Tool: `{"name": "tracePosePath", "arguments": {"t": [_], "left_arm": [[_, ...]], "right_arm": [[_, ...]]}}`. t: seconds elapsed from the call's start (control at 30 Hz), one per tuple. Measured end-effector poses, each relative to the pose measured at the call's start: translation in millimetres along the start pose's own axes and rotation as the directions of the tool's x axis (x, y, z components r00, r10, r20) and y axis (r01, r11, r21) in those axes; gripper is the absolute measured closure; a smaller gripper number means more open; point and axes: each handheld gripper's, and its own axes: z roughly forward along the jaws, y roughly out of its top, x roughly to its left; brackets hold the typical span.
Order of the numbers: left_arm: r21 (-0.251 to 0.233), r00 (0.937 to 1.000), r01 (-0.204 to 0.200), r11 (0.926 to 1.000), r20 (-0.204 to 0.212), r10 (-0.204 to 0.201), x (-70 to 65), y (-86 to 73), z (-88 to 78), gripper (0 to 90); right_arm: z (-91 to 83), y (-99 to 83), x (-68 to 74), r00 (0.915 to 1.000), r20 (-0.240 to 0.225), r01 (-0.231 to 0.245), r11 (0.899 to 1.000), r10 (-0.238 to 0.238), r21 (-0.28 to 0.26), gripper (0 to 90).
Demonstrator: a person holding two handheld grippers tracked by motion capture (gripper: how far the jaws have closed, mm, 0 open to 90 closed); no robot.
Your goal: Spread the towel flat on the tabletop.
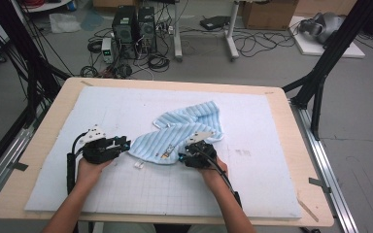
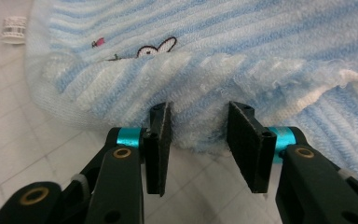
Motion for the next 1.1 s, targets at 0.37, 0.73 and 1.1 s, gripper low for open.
{"name": "tracePosePath", "arguments": {"t": [0.37,0.73,1.1], "left_arm": [[-0.004,1.0,0.007,1.0,-0.005,-0.007,1.5,-0.7,-2.5,67.4],[0.0,0.9999,0.004,1.0,-0.011,-0.004,1.8,-1.2,-2.8,67.3],[0.004,0.9996,0.022,0.9998,-0.02,-0.022,1.1,-1.4,-1.0,61.7]], "right_arm": [[-16.8,-5.3,-8.4,0.9969,-0.078,0.002,1.0,-0.001,0.003,84.1],[-78.1,-49.4,-35.2,0.9922,-0.116,-0.048,0.999,0.046,-0.012,84.3],[-123.7,-76.6,-54.9,0.9937,-0.062,-0.098,0.991,0.093,-0.086,71.0]]}}
